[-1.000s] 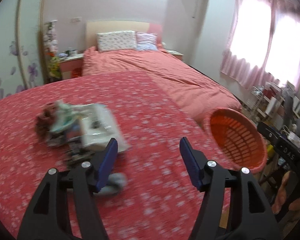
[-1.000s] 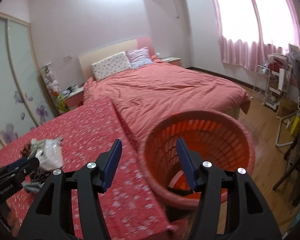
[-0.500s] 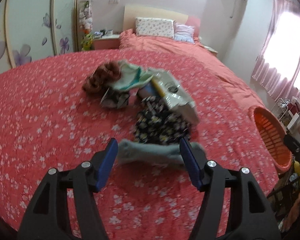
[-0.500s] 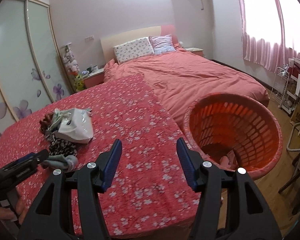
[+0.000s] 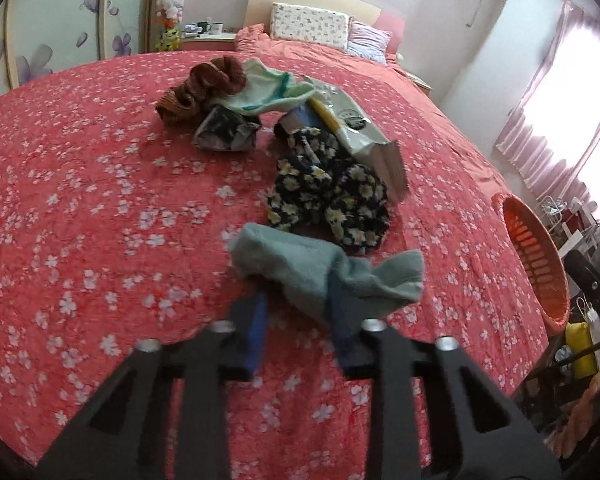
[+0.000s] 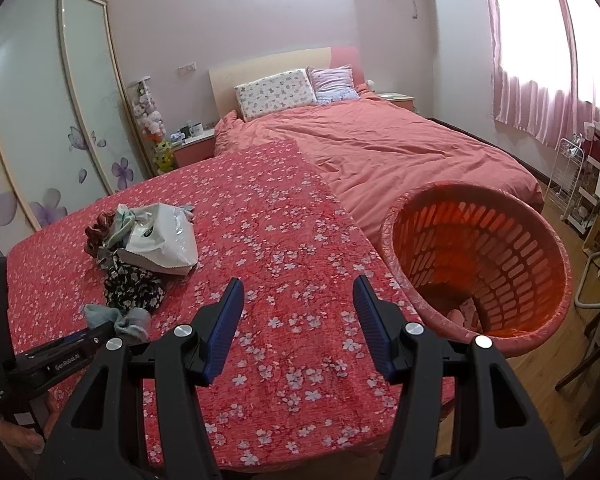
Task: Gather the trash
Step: 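Grasp the grey sock with the left tool and lift it, then hold the grey sock in the left tool while the right tool reaches the white snack bag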
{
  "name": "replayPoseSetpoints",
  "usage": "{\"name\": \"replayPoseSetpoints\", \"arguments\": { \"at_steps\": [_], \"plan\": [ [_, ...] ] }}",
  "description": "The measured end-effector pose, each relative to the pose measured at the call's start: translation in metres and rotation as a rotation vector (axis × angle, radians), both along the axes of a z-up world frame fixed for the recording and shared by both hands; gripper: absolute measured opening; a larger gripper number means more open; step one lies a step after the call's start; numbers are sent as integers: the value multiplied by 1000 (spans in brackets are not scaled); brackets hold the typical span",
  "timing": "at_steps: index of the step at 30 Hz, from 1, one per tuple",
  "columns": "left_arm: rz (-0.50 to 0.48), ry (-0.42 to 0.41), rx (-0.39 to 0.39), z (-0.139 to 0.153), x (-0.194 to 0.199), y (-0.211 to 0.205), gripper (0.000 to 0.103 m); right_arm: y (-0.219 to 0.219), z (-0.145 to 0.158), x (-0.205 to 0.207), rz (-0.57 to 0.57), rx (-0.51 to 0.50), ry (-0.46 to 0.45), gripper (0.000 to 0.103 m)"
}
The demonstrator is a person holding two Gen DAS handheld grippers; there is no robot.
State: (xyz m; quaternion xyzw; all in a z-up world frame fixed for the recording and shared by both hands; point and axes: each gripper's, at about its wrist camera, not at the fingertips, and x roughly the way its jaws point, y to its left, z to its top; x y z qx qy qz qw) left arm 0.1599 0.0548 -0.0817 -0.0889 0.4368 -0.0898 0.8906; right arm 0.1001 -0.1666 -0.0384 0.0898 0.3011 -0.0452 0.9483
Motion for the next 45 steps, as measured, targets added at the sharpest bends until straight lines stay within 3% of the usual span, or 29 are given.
{"name": "replayPoseSetpoints", "arguments": {
  "at_steps": [8,17,31,43,45],
  "plan": [
    [-3,-69,8,17,-10,10,8,15,2,4,35,-3,1,57],
    [111,-143,28,43,-13,74,8,57,-1,24,127,0,24,57],
    [190,-164,1,52,-9,133,8,128,-9,83,285,18,65,57],
    [194,-151,-24,49,-7,143,8,143,-23,107,259,-98,108,57],
    [193,-148,-29,48,-7,144,8,141,-24,107,254,-98,113,52]
  ]
}}
